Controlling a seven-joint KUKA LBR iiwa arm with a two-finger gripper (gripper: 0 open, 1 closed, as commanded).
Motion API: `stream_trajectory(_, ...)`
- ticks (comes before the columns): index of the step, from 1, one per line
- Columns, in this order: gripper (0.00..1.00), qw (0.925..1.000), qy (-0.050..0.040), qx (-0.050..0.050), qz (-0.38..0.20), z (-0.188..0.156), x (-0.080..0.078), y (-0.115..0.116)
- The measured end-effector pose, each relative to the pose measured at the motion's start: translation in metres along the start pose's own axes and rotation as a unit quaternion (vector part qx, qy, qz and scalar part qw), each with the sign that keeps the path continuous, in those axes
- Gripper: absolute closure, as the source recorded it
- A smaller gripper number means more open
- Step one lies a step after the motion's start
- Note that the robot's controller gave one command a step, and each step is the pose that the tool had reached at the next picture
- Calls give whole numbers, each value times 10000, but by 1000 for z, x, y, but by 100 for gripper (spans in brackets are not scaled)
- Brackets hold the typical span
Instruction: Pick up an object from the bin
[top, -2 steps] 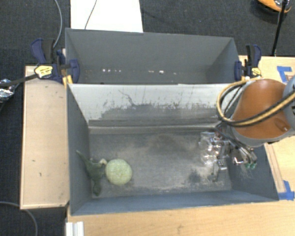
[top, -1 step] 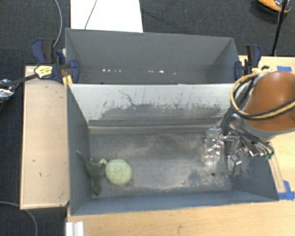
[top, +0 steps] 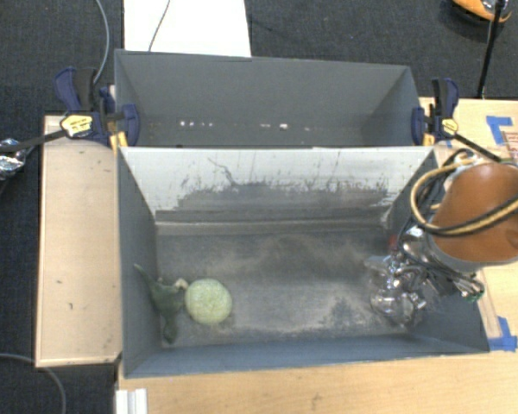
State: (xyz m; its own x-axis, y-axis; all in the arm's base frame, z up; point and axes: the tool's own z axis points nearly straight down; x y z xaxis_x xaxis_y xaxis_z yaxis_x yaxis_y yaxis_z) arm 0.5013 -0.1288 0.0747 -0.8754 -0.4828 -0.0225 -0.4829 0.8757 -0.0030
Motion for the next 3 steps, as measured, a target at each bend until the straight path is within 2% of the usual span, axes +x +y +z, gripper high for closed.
stream_trajectory(1, 100, 10000, 0, 0, 0, 0, 0, 0)
stream_trajectory(2, 100, 9999, 44, -27, -92, -42, 4, 3)
stream_trajectory(3, 100, 9999, 9, 11, -127, -88, 3, 2)
